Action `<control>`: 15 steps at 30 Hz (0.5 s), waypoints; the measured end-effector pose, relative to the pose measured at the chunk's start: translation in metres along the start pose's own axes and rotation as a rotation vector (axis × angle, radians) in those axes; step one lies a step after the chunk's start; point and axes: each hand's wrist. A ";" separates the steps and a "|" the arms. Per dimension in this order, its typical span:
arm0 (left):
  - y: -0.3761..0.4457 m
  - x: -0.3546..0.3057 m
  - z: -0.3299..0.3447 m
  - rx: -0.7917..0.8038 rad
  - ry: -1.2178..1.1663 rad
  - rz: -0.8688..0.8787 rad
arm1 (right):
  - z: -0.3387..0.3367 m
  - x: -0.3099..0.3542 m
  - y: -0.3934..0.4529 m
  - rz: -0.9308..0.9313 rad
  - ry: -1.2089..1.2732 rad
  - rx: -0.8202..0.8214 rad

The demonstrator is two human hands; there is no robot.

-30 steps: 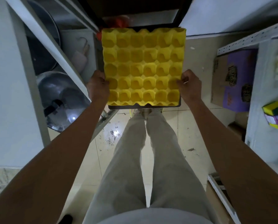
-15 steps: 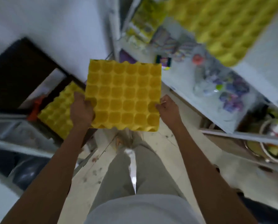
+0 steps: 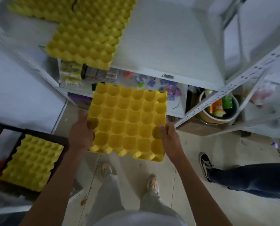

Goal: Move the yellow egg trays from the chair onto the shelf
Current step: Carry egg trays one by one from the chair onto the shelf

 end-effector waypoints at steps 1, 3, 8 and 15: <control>-0.010 -0.011 0.002 0.002 -0.010 -0.016 | -0.016 -0.005 -0.005 0.001 0.019 -0.003; -0.026 -0.033 0.005 0.030 -0.063 -0.041 | -0.044 -0.011 -0.010 -0.005 0.046 -0.008; -0.044 -0.075 0.001 0.014 -0.105 -0.074 | -0.090 -0.005 -0.003 -0.055 0.042 -0.007; -0.023 -0.105 -0.028 0.000 -0.128 -0.043 | -0.100 0.020 0.032 -0.011 0.009 -0.012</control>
Point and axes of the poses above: each hand's wrist, its own y-axis towards the middle knuckle, its own z-axis out of the palm, x = y × z, and after that the axes turned 7 degrees about -z, right-handed
